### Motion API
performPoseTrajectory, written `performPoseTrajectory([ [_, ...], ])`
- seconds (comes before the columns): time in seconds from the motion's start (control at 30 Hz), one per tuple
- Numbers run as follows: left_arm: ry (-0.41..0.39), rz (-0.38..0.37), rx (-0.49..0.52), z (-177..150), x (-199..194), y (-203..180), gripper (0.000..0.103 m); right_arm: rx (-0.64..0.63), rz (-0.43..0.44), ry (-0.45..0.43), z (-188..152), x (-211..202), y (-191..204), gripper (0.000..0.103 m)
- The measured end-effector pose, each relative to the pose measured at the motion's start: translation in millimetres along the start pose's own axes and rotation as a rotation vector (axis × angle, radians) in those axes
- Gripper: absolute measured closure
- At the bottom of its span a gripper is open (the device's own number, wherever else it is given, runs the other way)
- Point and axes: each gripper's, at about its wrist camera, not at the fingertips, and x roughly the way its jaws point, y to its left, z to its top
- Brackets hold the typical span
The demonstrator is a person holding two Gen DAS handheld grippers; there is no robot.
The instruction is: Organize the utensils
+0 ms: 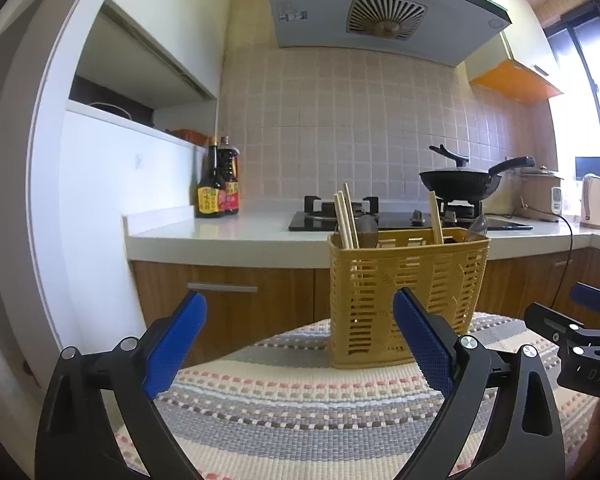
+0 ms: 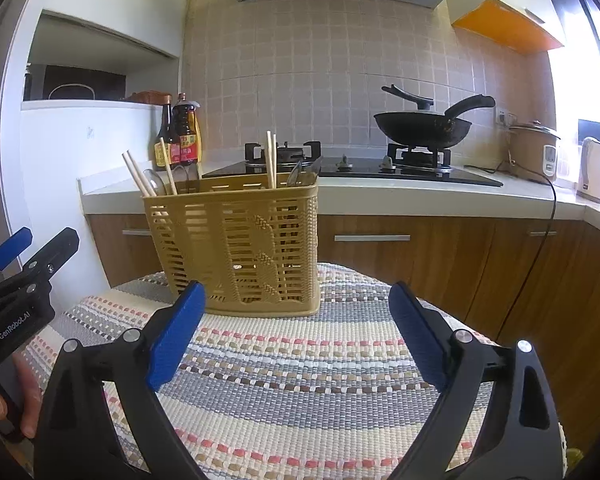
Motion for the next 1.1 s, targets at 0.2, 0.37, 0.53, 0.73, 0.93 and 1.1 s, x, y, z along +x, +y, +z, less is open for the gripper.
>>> performPoseTrajectory([
  [0.2,0.021,0.001,0.040,-5,2,-9,0.010,-0.031,-0.010,0.002,-1,0,6,0.014],
  [0.37,0.029,0.007,0.023,-5,5,-3,0.008,-0.022,-0.013,0.012,-1,2,5,0.014],
  [0.53,0.050,-0.002,0.003,-6,8,-1,0.008,-0.022,-0.009,0.018,-1,3,5,0.014],
  [0.73,0.062,-0.018,-0.006,-7,10,0,0.008,-0.027,-0.008,0.021,-1,3,5,0.014],
  [0.93,0.067,-0.023,-0.007,-7,11,-1,0.008,-0.034,-0.009,0.030,-1,5,7,0.014],
  [1.1,0.073,-0.020,-0.004,-8,12,-2,0.008,-0.035,-0.013,0.034,-2,6,7,0.010],
])
